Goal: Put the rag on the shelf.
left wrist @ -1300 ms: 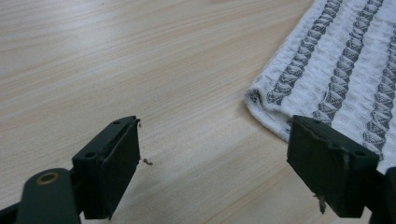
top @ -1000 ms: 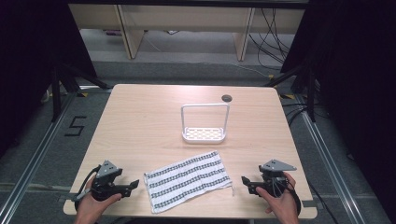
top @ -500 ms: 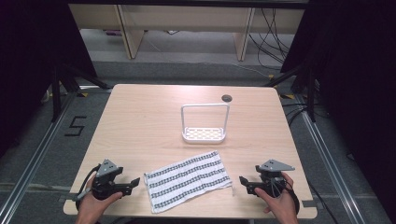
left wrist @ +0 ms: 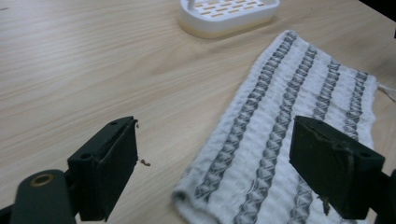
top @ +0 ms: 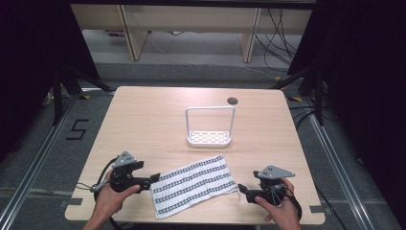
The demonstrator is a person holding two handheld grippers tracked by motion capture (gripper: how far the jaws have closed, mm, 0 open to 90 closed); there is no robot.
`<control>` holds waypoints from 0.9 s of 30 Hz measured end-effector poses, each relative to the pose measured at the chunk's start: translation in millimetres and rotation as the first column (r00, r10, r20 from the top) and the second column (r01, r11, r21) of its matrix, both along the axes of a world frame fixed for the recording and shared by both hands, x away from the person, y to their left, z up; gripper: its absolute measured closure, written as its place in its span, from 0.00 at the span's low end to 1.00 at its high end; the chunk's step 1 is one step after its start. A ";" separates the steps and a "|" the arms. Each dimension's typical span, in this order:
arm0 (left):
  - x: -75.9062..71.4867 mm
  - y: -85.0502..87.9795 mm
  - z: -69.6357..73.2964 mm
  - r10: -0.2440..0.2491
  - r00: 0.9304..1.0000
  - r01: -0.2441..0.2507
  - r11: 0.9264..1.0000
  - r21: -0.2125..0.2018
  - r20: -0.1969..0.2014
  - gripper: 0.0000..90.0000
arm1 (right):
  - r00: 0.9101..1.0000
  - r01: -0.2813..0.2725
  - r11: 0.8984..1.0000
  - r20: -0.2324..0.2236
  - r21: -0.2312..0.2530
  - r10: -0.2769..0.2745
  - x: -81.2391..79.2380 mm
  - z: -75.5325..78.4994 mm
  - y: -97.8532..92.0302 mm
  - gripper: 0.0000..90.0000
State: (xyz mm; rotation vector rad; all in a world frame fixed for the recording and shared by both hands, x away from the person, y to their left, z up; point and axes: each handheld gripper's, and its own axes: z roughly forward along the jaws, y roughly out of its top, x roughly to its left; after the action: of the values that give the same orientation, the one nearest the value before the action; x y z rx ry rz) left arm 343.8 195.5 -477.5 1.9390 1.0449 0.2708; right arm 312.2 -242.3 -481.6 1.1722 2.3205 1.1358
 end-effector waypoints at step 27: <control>70.3 -143.4 4.2 -0.289 0.956 0.292 0.951 0.098 -0.046 0.35 | 0.993 -0.121 0.987 -0.013 -0.101 0.120 2.8 -9.6 22.4 0.39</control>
State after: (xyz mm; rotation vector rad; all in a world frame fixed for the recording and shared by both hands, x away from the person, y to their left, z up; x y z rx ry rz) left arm 414.1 52.0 -473.3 2.1664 0.7625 0.1320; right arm 315.0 -219.9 -491.2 1.0134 2.4528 1.0396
